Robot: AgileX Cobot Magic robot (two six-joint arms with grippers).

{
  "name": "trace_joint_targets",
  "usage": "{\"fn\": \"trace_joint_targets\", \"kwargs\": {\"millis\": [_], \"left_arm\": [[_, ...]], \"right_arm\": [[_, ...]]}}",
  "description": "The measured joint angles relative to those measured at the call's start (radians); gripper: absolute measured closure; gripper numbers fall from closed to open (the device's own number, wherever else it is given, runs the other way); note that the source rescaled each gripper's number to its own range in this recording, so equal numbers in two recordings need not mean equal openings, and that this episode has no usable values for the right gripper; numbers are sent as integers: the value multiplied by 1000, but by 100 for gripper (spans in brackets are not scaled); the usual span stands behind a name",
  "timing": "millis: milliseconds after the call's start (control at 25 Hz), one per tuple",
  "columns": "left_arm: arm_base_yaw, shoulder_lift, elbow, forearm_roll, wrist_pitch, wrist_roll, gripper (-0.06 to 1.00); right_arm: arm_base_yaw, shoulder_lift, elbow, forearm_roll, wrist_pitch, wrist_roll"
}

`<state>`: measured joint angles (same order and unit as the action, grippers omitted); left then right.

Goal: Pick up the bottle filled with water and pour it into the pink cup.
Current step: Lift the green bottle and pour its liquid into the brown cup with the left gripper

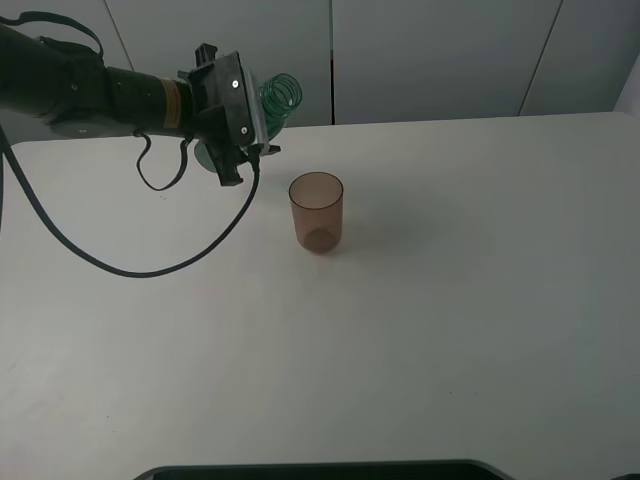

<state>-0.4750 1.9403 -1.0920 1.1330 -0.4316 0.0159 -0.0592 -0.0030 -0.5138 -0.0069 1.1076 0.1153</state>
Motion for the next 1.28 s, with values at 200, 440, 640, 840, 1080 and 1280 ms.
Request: {"fn": "trace_joint_targets", "kwargs": {"millis": [200, 440, 640, 840, 1080, 1280], "left_arm": [[0, 0, 0, -2, 6, 79, 94], [0, 0, 0, -2, 47, 126, 94], [0, 0, 0, -2, 51, 162, 94], [-16, 0, -4, -4, 75, 203, 94], [-34, 0, -22, -8, 112, 238, 94], [-42, 0, -26, -8, 151, 284, 94]], "right_arm": [[0, 0, 0, 0, 0, 0], [0, 0, 0, 0, 0, 0], [0, 0, 0, 0, 0, 0], [0, 0, 0, 0, 0, 0], [0, 0, 0, 0, 0, 0], [0, 0, 0, 0, 0, 0]]}}
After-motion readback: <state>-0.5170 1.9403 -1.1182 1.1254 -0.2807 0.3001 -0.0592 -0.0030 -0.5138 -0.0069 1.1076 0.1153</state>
